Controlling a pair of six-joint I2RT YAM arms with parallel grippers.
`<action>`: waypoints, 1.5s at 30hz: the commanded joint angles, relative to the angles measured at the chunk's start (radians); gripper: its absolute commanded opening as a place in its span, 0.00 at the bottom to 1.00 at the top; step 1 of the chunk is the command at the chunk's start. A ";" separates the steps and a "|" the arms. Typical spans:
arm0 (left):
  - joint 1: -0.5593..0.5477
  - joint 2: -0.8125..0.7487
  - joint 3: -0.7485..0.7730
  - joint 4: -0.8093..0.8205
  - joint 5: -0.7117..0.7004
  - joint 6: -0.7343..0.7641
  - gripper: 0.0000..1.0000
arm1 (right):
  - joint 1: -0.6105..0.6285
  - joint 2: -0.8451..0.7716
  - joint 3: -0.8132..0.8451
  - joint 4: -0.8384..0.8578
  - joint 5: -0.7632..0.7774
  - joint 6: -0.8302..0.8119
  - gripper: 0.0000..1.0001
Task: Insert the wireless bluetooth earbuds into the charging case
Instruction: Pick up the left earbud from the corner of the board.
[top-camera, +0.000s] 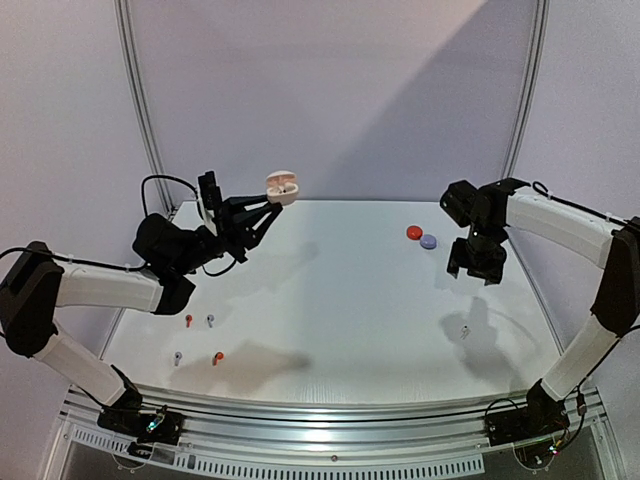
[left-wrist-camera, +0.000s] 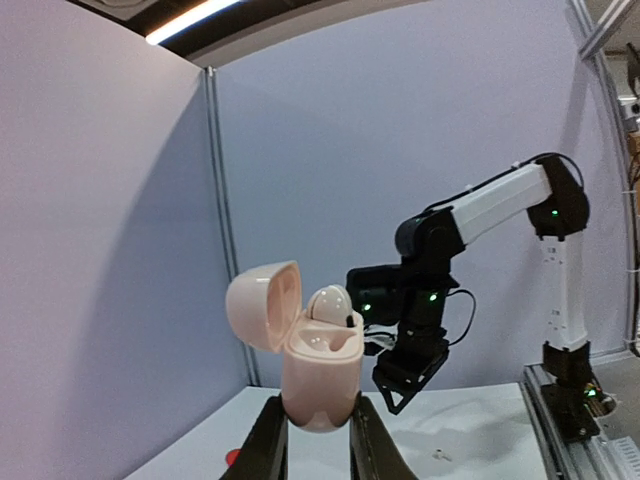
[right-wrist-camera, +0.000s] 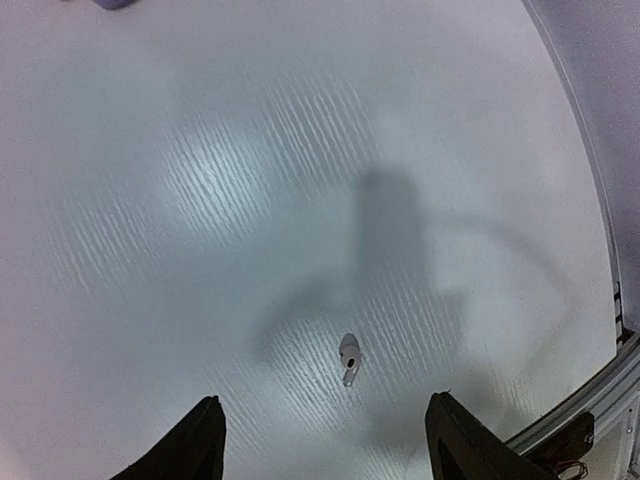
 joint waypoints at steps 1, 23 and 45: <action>0.023 -0.032 -0.021 -0.005 0.195 -0.129 0.00 | -0.015 -0.067 -0.112 0.062 -0.088 0.039 0.69; 0.026 -0.030 -0.005 -0.008 0.335 -0.220 0.00 | -0.109 0.013 -0.287 0.226 -0.161 -0.113 0.56; 0.041 -0.022 0.010 -0.037 0.306 -0.207 0.00 | -0.151 0.107 -0.413 0.331 -0.272 -0.145 0.38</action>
